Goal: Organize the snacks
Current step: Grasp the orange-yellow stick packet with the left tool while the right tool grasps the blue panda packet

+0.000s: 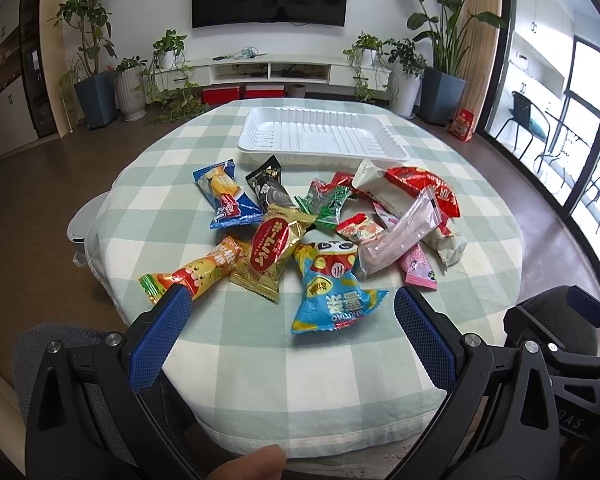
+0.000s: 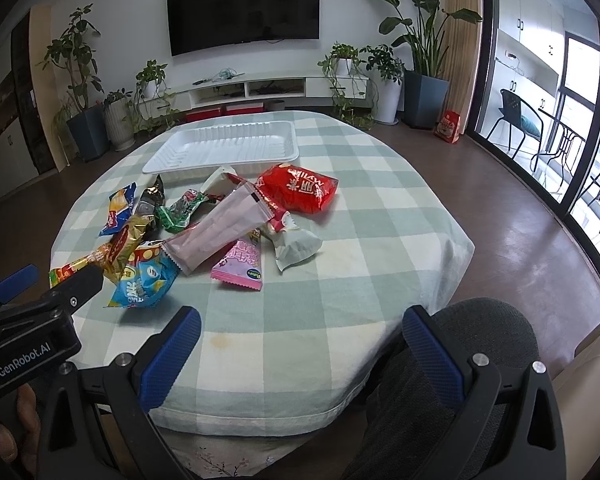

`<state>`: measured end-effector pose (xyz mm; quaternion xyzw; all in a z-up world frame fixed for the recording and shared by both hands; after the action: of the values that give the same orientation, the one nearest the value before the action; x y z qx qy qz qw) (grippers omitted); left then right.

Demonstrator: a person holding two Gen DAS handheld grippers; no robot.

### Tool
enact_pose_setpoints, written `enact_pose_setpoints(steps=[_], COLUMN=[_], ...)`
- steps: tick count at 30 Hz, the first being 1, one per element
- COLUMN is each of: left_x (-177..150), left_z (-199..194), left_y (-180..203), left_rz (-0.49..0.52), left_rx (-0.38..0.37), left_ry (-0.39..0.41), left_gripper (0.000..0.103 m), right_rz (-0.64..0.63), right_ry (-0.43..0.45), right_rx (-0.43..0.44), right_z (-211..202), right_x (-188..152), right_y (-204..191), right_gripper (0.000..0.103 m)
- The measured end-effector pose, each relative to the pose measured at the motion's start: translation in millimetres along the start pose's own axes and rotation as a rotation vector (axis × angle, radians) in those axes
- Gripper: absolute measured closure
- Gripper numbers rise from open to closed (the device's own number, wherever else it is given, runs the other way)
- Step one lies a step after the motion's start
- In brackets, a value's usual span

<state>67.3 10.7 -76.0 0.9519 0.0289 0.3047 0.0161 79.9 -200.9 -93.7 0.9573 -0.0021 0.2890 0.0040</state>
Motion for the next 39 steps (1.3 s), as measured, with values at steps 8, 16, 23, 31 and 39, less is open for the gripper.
enact_pose_setpoints(steps=[8,16,23,31,39], left_x=[5,21,21,20,18], left_z=[-6,15,84,119,140], left_y=[-48,-107,-61,-61,-59], left_rz=[0.120,0.168,0.502,0.538,0.574], left_rx=[-0.100,-0.018,-0.035,-0.112,-0.123], left_ry=[-0.016,-0.179,-0.399,-0.551,-0.612], left_gripper=[0.000,0.000,0.003,0.048,0.077], right_rz=[-0.007,0.060,0.094,0.119,0.008], right_ry=[-0.021,-0.150,-0.228,-0.306,-0.305], right_rx=[0.066,0.244,0.325,0.431,0.438], right_z=[2,31,50,62,61], right_x=[18,26,22,20,23], right_y=[11,6,-1,-21,-53], right_gripper=[0.000,0.006,0.021,0.025,0.036])
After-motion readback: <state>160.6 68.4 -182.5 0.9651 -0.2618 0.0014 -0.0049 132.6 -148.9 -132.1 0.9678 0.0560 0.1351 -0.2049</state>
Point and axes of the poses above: each gripper's, at about its wrist camera, not at the fingertips, and z roughly the way its jaws point, y to its right, x to its top, the point moved 9 cm from there along z, roughly the way its jaws point, and after that the axes turned 12 degrees about -y, right-handed, at the moved point
